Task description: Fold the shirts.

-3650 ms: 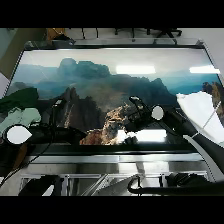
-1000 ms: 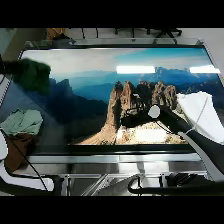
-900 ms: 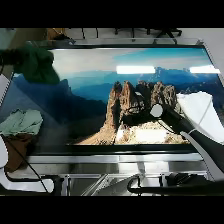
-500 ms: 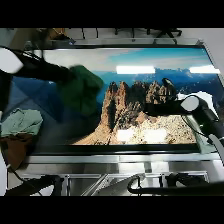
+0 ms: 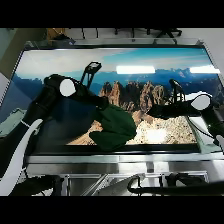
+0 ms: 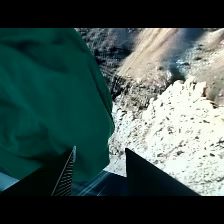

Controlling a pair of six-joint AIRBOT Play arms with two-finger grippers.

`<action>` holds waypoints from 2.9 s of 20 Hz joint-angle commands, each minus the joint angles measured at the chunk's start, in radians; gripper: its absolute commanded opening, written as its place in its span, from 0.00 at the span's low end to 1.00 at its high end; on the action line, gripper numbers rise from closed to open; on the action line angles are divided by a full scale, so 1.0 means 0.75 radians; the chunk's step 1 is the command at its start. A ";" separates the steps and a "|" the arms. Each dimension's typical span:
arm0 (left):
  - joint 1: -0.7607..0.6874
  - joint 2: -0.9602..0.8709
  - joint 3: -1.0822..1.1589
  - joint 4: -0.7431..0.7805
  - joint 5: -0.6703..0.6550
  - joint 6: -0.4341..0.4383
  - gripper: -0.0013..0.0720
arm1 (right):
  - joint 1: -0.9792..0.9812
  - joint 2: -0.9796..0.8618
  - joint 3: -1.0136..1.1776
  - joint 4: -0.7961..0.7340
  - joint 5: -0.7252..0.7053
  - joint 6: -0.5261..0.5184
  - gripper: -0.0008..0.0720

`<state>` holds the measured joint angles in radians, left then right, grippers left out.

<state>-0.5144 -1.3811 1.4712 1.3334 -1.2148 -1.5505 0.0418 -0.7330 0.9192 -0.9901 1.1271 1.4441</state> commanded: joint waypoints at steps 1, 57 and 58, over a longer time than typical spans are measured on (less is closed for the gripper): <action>0.126 0.019 0.026 0.000 -0.263 -0.037 0.97 | -0.003 -0.011 0.000 -0.001 0.065 -0.067 0.51; 0.491 0.060 -0.429 -0.521 0.364 0.318 0.04 | 0.050 -0.659 0.300 0.833 -0.036 -0.986 0.04; 0.492 -0.050 -0.386 -0.521 0.383 0.327 0.04 | 0.065 -0.733 0.300 0.838 -0.106 -0.986 0.04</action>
<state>-0.1463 -1.1934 1.1488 0.9535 -0.9890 -1.3674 0.0345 -1.1149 1.1854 -0.3546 1.1873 0.7376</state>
